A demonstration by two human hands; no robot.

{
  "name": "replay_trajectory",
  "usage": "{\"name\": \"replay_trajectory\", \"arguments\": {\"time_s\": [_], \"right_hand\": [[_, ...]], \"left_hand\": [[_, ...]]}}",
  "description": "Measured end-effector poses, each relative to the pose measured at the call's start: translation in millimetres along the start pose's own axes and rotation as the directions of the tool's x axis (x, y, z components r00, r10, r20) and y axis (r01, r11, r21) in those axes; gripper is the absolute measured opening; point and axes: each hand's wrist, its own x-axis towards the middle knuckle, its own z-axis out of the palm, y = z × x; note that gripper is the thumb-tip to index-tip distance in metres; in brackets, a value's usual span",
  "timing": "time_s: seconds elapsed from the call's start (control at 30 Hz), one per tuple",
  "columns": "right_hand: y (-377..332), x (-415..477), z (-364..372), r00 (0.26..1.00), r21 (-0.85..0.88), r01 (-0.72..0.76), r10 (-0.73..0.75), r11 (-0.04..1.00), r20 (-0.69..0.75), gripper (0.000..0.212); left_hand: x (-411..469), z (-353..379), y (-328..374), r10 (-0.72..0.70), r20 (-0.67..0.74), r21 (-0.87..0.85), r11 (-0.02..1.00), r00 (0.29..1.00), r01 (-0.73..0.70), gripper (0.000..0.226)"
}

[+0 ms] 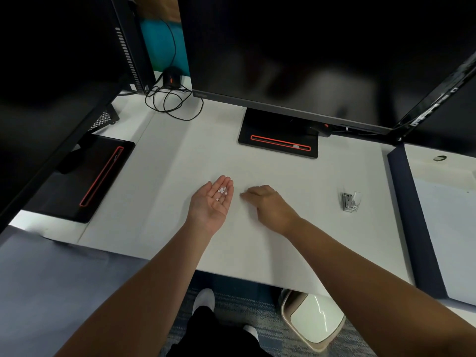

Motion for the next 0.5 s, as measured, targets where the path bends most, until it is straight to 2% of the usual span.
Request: {"name": "replay_trajectory", "arguments": {"time_s": [0.1, 0.17, 0.23, 0.3, 0.43, 0.5], "right_hand": [[-6, -12, 0, 0.998, -0.077, 0.061, -0.059, 0.995, 0.034, 0.061], [-7, -23, -1, 0.996, -0.015, 0.034, -0.033, 0.999, 0.087, 0.060], [-4, -29, -5, 0.994, 0.114, -0.077, 0.068, 0.990, 0.084, 0.058], [0, -33, -9, 0.980, 0.193, -0.199, 0.201, 0.961, 0.013, 0.050], [4, -39, -12, 0.941, 0.086, -0.340, 0.339, 0.937, 0.027, 0.029], [-1, -40, -10, 0.925, 0.085, -0.379, 0.379, 0.922, 0.013, 0.017]], "left_hand": [[-1, -1, 0, 0.004, 0.002, 0.004, 1.000, 1.000, -0.004, 0.031], [-1, -2, 0, 0.003, 0.003, 0.007, 1.000, 1.000, -0.003, 0.031], [-2, -4, -2, 0.002, 0.003, 0.009, 1.000, 1.000, -0.002, 0.031], [-3, -6, -5, -0.002, -0.001, 0.012, 1.000, 1.000, 0.002, 0.031], [-4, -5, -11, -0.009, -0.004, 0.003, 1.000, 1.000, 0.009, 0.031], [-5, -5, -13, -0.013, -0.003, 0.006, 1.000, 1.000, 0.013, 0.031]]}}
